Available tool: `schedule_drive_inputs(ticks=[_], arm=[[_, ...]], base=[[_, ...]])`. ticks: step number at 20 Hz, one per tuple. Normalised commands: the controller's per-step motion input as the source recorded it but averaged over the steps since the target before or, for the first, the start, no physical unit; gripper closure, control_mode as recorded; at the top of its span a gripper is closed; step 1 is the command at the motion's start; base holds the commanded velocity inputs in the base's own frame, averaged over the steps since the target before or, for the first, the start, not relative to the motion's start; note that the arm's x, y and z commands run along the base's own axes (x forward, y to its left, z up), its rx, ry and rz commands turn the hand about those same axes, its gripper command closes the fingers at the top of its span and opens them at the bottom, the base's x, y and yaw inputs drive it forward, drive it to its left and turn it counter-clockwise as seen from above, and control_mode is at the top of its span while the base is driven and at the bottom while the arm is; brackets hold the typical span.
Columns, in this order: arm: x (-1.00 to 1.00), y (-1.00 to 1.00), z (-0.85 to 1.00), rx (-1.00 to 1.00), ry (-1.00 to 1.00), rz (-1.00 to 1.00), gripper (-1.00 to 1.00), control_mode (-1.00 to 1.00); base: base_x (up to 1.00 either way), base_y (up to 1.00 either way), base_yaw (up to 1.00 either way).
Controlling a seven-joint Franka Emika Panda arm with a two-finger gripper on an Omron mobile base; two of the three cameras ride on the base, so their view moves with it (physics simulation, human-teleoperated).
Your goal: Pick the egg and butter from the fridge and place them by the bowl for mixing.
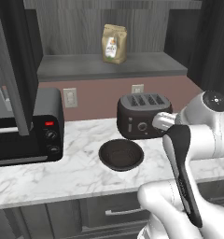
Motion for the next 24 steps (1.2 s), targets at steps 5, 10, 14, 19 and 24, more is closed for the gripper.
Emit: schedule_drive_inputs(ticks=[5, 10, 14, 19, 24], arm=[[0.27, -0.14, -0.38, 0.0, 0.0, -0.33, 1.0, -1.0], [0.35, -0.31, -0.34, 0.03, 0.01, -0.2, 1.0, -1.0], [0.29, -0.33, -0.26, 0.12, 0.03, -0.1, 1.0, -1.0], [0.14, -0.13, -0.29, 0.19, 0.0, -0.07, 1.0, -1.0], [0.17, 0.01, -0.31, 0.13, 0.0, -0.13, 1.0, -1.0]], base=[[0.0, 0.0, 0.0], [0.0, 0.0, 0.0], [0.0, 0.0, 0.0], [0.0, 0.0, 0.0], [0.0, 0.0, 0.0]])
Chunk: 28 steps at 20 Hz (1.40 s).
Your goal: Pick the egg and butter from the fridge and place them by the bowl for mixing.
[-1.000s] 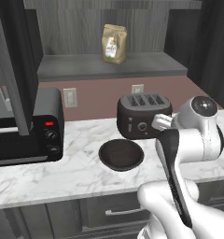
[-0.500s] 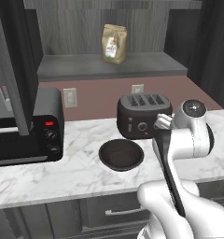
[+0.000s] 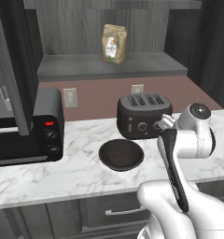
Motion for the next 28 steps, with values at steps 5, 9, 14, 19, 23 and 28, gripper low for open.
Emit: schedule_drive_inputs(ticks=[5, 9, 14, 19, 23, 28], arm=[[0.25, 0.01, -0.31, 0.12, 0.0, -0.05, 1.0, -1.0], [0.4, 0.05, -0.23, 0.07, 0.0, -0.03, 1.0, -1.0], [0.34, 0.04, -0.25, 0.07, 0.0, 0.0, 1.0, -1.0], [0.28, 0.06, -0.3, 0.02, 0.05, 0.0, 1.0, -1.0], [0.25, 0.14, -0.35, 0.0, 0.03, 0.0, 1.0, -1.0], [0.22, 0.12, -0.28, 0.0, 0.03, 0.0, 1.0, -1.0]], base=[[0.0, 0.0, 0.0], [0.0, 0.0, 0.0], [0.0, 0.0, 0.0], [0.0, 0.0, 0.0], [0.0, 0.0, 0.0], [0.0, 0.0, 0.0]])
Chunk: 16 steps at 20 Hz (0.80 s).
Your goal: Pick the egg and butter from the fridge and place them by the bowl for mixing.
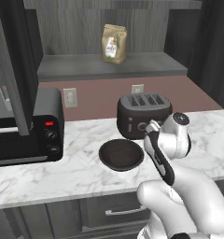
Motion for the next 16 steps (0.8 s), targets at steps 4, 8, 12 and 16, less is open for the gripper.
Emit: schedule_drive_inputs(ticks=[4, 8, 12, 16], arm=[[0.19, 0.04, -0.28, 0.0, 0.03, 0.0, 1.0, -1.0], [0.1, 0.01, -0.31, 0.02, 0.04, 0.0, 1.0, -1.0], [0.08, 0.0, -0.29, 0.07, 0.01, 0.01, 1.0, -1.0], [0.07, 0.0, -0.28, 0.08, 0.0, 0.0, 1.0, -1.0]], base=[[0.0, 0.0, 0.0], [0.0, 0.0, 0.0], [0.0, 0.0, 0.0], [0.0, 0.0, 0.0]])
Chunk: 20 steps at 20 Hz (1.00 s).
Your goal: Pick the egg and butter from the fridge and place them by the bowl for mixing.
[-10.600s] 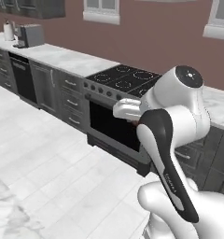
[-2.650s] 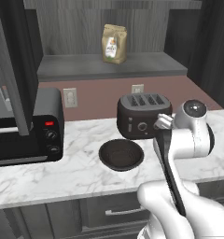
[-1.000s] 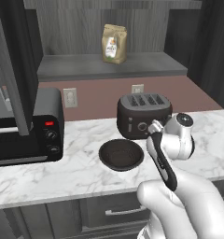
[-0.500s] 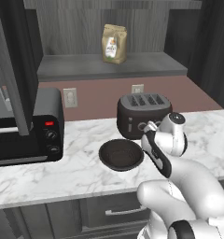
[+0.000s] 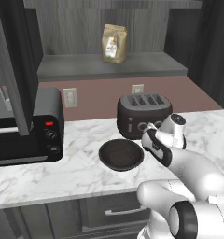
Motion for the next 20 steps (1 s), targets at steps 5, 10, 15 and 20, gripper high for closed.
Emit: schedule_drive_inputs(ticks=[5, 10, 15, 20], arm=[[0.21, 0.0, -0.24, 0.06, 0.03, 0.0, 1.0, -1.0], [0.27, 0.07, -0.23, 0.03, 0.02, 0.0, 1.0, -1.0], [0.3, 0.09, -0.16, 0.02, 0.0, 0.0, 1.0, -1.0], [0.17, 0.01, -0.21, 0.04, 0.02, 0.0, 1.0, -1.0]], base=[[0.0, 0.0, 0.0], [0.0, 0.0, 0.0], [0.0, 0.0, 0.0], [0.0, 0.0, 0.0]])
